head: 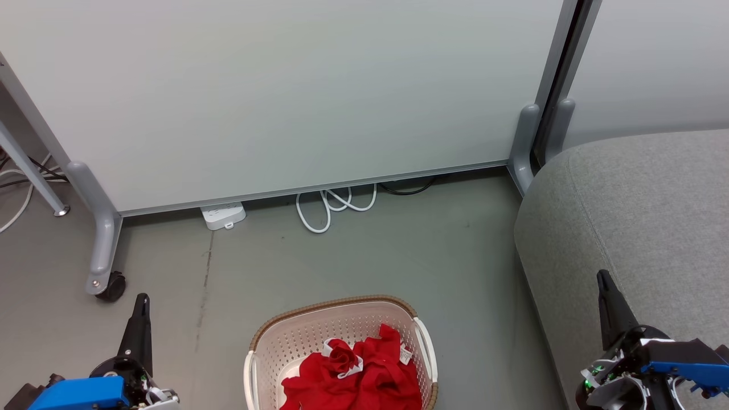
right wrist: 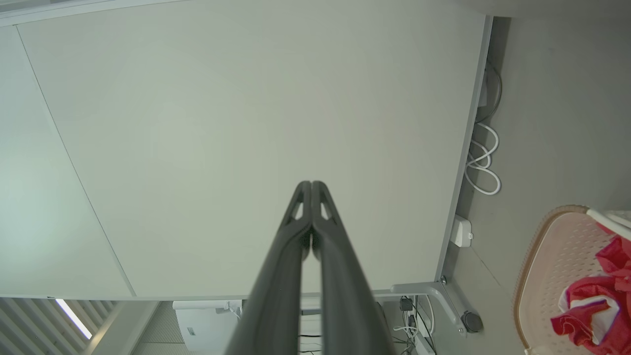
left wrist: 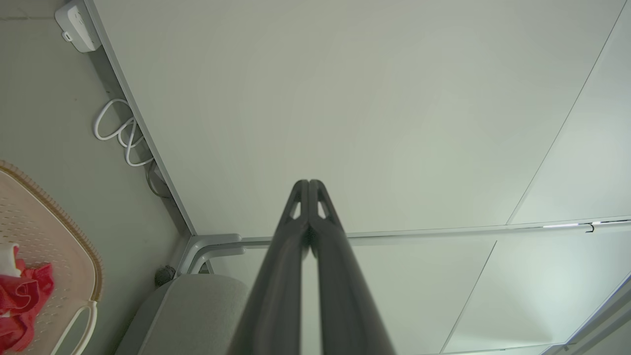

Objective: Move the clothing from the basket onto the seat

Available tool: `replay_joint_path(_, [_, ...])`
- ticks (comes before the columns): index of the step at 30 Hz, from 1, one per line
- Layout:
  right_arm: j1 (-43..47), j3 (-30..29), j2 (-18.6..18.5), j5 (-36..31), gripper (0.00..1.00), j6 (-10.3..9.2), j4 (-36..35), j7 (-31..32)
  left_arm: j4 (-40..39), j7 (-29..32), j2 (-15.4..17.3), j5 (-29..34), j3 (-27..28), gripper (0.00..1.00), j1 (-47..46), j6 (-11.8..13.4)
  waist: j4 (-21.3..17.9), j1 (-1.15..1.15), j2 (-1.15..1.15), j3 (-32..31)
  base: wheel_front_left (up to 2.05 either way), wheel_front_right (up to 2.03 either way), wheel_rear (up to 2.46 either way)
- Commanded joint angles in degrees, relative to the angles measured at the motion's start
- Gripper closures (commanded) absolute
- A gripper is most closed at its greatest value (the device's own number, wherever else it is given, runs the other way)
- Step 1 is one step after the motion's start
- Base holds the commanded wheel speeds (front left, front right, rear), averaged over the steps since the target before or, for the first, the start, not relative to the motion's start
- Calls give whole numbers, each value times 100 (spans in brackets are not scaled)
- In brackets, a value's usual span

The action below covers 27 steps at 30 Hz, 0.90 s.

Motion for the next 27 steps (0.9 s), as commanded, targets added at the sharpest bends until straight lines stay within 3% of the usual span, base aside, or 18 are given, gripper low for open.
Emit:
replay_joint_path(1, [-58, -6, -16, 21, 100, 0, 1, 7, -24, 24, 32, -19, 3, 100, -69, -33, 0, 0, 0, 0, 0, 0, 0])
replay_joint_path(8, [0, 1, 0, 0, 100, 0, -1, -1, 0, -2, 0, 0, -1, 100, -1, 0, 0, 0, 0, 0, 0, 0, 0])
replay_joint_path(9, [20, 7, 3, -2, 0, 0, 34, -3, 42, -8, -12, 4, -5, 0, 16, 4, 0, 0, 0, 0, 0, 0, 0])
replay_joint_path(19, [154, 182, 14, -82, 0, -1, 93, -212, 172, -214, -56, 23, -211, 0, 89, 8, -2, 0, 0, 1, 0, 0, 0])
replay_joint_path(27, [119, 229, 10, -721, 0, -1, 75, -430, 152, -432, -45, 437, -297, 0, 31, 36, -7, 0, 0, 5, 0, 0, 0])
